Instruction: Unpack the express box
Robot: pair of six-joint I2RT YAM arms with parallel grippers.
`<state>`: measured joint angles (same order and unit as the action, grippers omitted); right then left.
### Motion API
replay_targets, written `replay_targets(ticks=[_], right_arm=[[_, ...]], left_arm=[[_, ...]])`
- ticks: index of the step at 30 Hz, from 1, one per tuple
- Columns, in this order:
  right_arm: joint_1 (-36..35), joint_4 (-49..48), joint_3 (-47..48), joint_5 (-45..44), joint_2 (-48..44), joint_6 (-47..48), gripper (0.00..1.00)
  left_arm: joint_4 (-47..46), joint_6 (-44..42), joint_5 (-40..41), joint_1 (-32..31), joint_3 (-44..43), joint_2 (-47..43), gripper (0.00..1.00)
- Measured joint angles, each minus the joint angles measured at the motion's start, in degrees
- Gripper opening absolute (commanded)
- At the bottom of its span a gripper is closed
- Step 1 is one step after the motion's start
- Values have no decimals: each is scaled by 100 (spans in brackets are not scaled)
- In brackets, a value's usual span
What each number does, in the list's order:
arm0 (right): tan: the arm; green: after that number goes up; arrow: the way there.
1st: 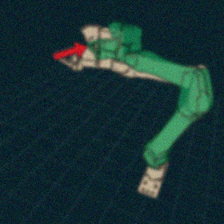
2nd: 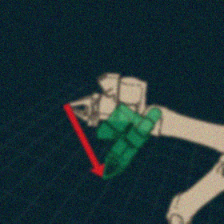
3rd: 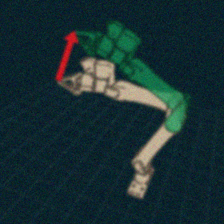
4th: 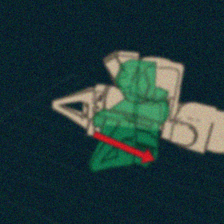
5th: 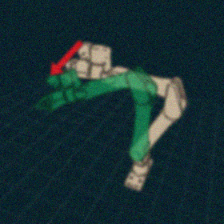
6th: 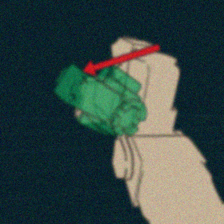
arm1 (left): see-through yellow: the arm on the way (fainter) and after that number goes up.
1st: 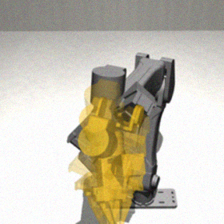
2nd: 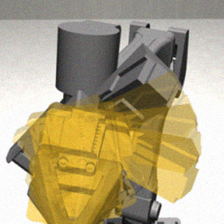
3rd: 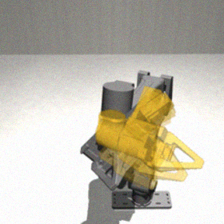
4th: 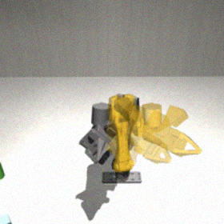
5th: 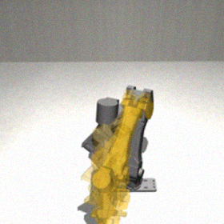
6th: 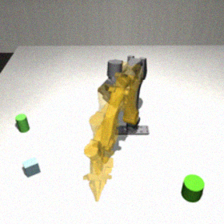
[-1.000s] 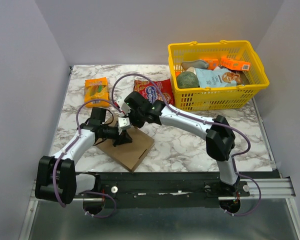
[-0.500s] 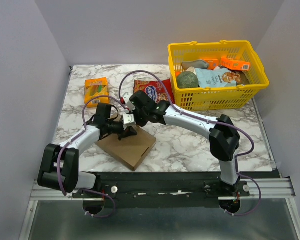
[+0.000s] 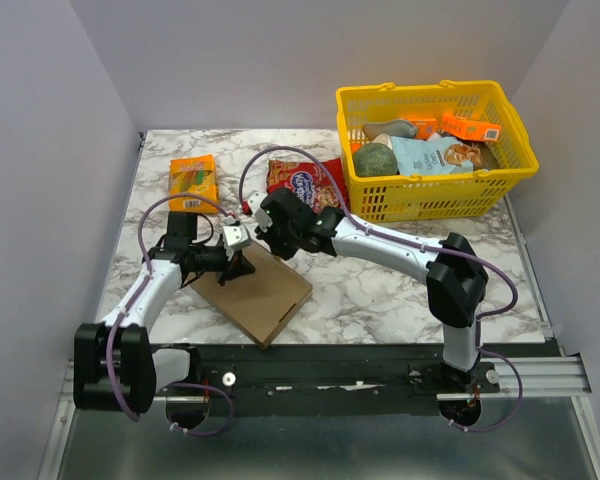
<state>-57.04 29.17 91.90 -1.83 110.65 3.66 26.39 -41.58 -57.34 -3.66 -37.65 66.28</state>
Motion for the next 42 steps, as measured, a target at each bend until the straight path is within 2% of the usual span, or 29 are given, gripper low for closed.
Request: replay_targets(ticks=[4,11,19,28,32,42], right_arm=[[-33,83,48,55,0,52,0],[48,98,61,35,0,48,0],[9,166,190,-101,90,195,1],[-39,415,1335,-437,866,323,0],[-42,413,1244,-496,782,258,1],[-63,612,247,-518,-133,63,0]], left_arm=[[-153,756,94,74,-48,-186,0],[173,1414,258,367,-999,1805,0],[988,1943,4,492,-1867,3001,0],[208,3123,304,590,-1460,2638,0],[57,3418,463,590,-1447,2618,0],[-13,3919,640,579,-1436,2618,0]])
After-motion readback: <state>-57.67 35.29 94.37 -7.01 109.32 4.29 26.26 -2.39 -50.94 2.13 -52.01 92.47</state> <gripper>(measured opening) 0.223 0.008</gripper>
